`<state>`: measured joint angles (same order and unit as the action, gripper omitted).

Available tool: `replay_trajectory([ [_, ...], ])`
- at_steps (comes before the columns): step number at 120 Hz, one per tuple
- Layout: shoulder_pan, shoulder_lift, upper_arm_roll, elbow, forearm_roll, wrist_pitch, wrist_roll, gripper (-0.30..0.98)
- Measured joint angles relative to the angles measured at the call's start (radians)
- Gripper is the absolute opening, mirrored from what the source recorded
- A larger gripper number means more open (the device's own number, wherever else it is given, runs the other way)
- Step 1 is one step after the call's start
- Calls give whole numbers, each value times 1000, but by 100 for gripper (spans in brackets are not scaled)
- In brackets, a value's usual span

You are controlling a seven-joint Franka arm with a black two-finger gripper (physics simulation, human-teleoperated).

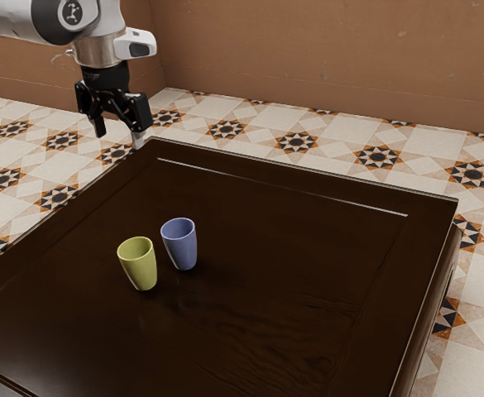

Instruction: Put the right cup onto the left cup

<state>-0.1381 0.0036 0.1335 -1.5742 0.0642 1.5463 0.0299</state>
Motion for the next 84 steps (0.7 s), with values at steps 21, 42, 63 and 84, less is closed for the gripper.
replay_trajectory([
  [21,2,28,1,-22,1,20,12,69],
  [42,-13,96,-2,-86,-17,96,19,69],
  [63,-15,167,-8,-177,-43,222,25,69],
  [84,-8,186,-8,-239,-52,324,30,69],
])
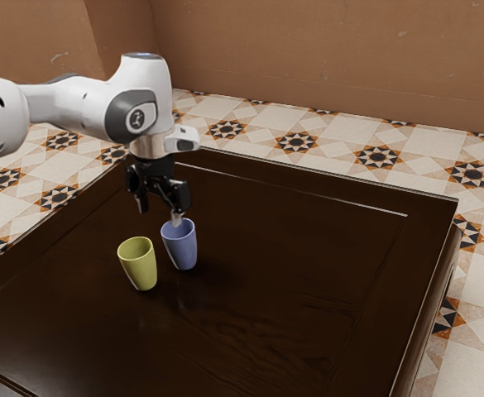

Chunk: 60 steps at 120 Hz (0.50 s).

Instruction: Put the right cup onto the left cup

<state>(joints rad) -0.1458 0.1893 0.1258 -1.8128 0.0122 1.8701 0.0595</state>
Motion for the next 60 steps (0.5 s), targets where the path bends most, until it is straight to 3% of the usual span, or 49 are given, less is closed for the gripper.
replay_trajectory([
  [60,15,69,3,-36,-3,135,11,69],
])
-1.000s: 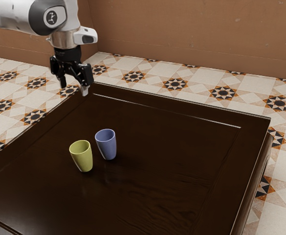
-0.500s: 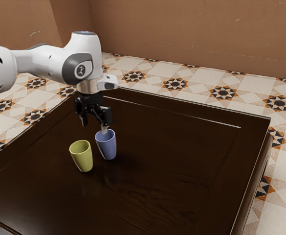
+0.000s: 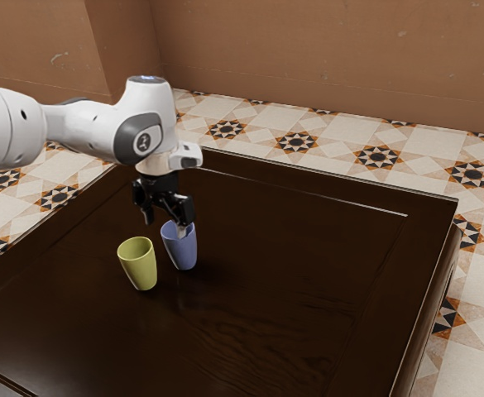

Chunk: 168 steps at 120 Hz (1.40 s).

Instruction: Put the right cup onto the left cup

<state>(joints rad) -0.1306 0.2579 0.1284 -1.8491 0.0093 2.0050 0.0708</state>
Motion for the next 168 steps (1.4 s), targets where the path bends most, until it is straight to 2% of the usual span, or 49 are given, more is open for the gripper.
replay_trajectory([
  [41,-16,22,-10,1,-9,68,2,69],
  [74,-13,121,-48,66,-17,129,4,69],
  [118,3,178,-48,65,-43,162,3,68],
  [143,7,183,-46,67,-31,169,3,19],
  [154,10,183,-45,66,-25,170,3,7],
  [168,11,183,-44,66,-21,171,2,-2],
])
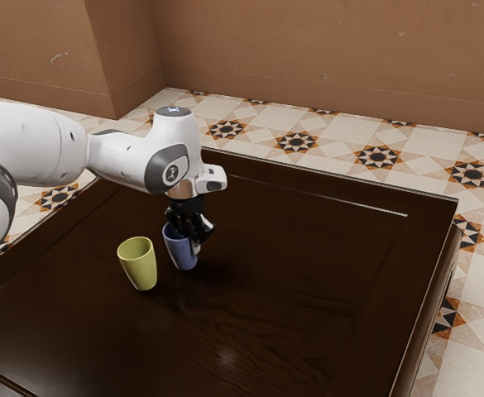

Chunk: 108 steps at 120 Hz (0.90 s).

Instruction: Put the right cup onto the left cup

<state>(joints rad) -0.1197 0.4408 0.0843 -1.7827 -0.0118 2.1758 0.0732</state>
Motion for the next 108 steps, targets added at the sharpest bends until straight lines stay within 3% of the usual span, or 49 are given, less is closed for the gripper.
replay_trajectory([
  [45,0,-47,3,25,41,-18,-5,-9],
  [77,-9,-79,3,209,75,-205,-25,-10],
  [108,5,-302,3,36,85,-302,-44,-10],
])
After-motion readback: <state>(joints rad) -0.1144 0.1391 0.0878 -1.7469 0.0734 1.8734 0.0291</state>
